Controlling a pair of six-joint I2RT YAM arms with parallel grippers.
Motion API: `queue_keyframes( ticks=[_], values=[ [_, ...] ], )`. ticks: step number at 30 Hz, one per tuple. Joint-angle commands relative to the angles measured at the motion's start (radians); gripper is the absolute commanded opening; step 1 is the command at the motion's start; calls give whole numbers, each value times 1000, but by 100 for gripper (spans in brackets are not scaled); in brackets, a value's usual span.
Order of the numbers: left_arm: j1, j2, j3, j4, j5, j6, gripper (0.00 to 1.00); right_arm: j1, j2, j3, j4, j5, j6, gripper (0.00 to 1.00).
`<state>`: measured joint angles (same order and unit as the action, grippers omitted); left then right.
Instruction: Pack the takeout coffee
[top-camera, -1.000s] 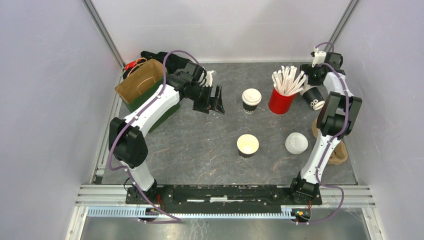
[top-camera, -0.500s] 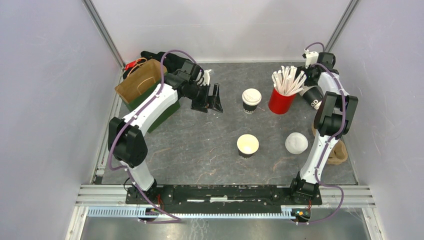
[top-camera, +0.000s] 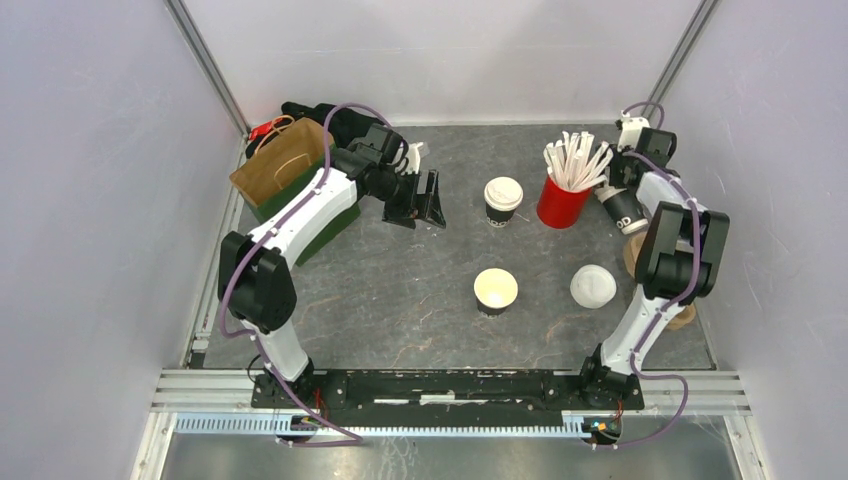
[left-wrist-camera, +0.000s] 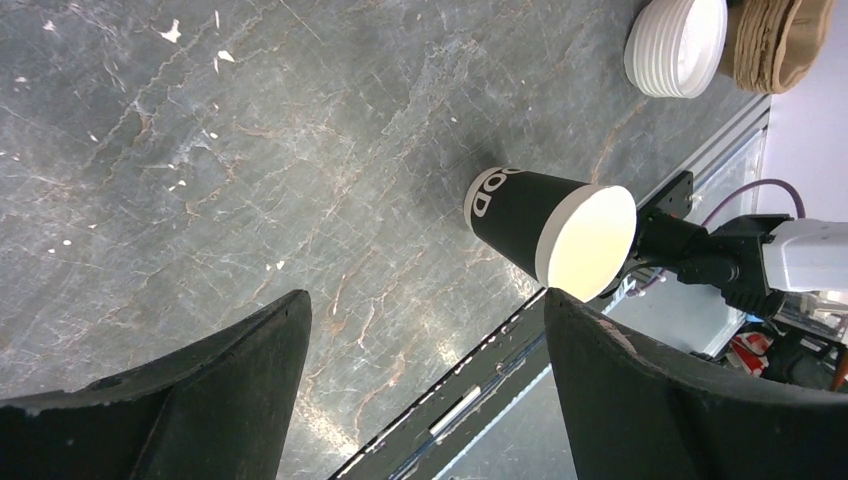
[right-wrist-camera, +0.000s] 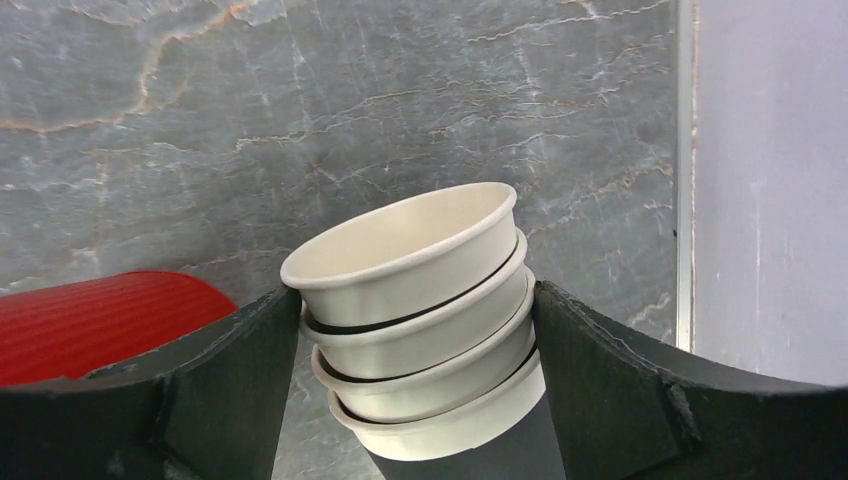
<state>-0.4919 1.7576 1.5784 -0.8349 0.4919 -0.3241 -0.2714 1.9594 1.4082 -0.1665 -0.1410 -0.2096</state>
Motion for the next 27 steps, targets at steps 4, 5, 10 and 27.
queue_keyframes(
  ticks=[4,5,10,27],
  values=[
    [6,-47,-53,43,47,12,92,-15,-242,-226,457,28,171,81],
    [5,-53,-61,47,51,8,92,-20,-261,-254,501,29,196,81],
    [3,-90,-122,76,85,-13,92,-29,-369,-453,832,64,341,81],
    [-7,-102,-98,162,49,2,92,-30,-189,-732,1791,168,594,81]
  ],
)
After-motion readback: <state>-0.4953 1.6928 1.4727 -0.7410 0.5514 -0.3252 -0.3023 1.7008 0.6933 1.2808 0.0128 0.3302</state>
